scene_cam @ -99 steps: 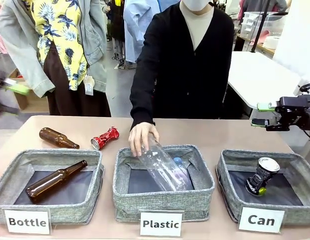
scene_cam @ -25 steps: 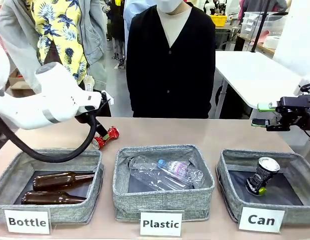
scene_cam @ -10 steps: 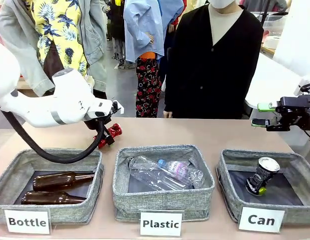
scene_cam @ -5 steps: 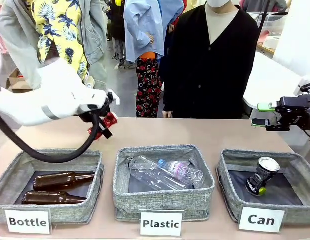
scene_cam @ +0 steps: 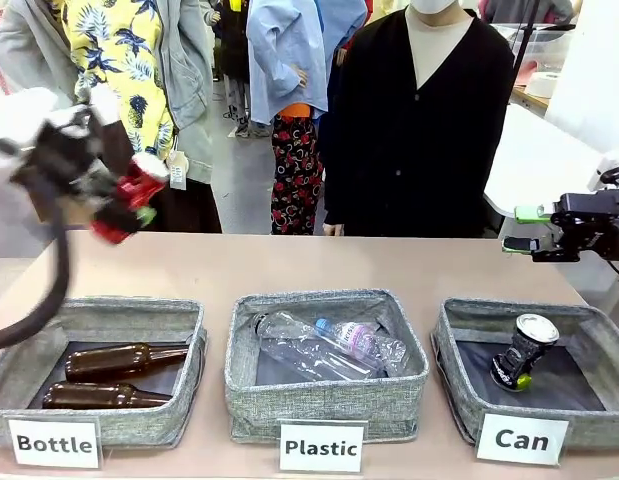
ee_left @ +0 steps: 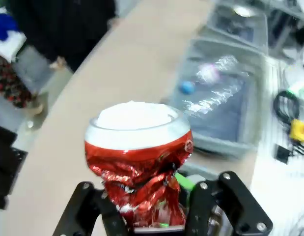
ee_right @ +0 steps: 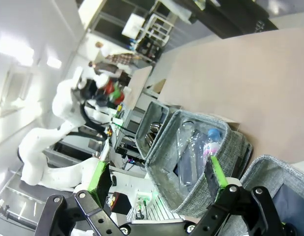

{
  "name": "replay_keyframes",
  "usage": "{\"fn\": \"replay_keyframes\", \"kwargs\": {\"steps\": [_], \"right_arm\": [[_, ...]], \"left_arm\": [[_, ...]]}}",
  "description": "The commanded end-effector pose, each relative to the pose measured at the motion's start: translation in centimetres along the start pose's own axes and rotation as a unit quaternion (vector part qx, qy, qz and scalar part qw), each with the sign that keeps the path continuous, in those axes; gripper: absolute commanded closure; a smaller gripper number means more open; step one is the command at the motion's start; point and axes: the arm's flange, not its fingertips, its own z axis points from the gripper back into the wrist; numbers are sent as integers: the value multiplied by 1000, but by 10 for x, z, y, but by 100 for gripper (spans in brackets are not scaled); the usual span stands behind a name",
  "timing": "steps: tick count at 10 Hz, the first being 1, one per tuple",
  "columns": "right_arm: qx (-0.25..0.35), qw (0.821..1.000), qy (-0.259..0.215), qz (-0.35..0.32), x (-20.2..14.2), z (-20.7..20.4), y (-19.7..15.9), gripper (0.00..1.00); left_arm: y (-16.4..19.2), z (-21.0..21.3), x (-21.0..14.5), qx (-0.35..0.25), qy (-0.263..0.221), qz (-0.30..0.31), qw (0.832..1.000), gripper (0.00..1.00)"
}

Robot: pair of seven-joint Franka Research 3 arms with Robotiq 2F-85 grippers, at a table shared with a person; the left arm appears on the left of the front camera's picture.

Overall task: Sort the can waste into the basket.
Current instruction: Pick up the can waste from the table and place it in the right Fabric basket.

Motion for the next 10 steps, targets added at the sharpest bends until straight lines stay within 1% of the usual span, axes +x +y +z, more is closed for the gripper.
{"fn": "replay_keyframes", "kwargs": {"steps": [1, 2, 3, 4, 5, 8, 9, 10], "right_arm": [[3, 1000, 5, 12, -3, 2, 1, 0], [3, 1000, 5, 12, -3, 2, 1, 0], [3, 1000, 5, 12, -3, 2, 1, 0], [3, 1000, 5, 12, -3, 2, 1, 0], [3, 1000, 5, 12, -3, 2, 1, 0], [3, 1000, 5, 12, -3, 2, 1, 0], [0, 1000, 0, 0, 0, 0, 0, 0], [-62, 995, 67, 50, -5, -1, 40, 0]], "left_arm": [[-22, 23, -56, -107, 92, -64, 988, 100], [-32, 25, -69, -156, 144, -102, 972, 100], [-36, 22, -78, -189, 173, -131, 958, 100], [-35, 23, -81, -212, 158, -136, 955, 100], [-49, 18, -86, -175, 130, -58, 974, 100], [-49, 18, -86, -175, 130, -58, 974, 100], [-47, 18, -89, -188, 148, -73, 968, 100], [-67, -22, -53, -193, 114, -115, 968, 100]]}}
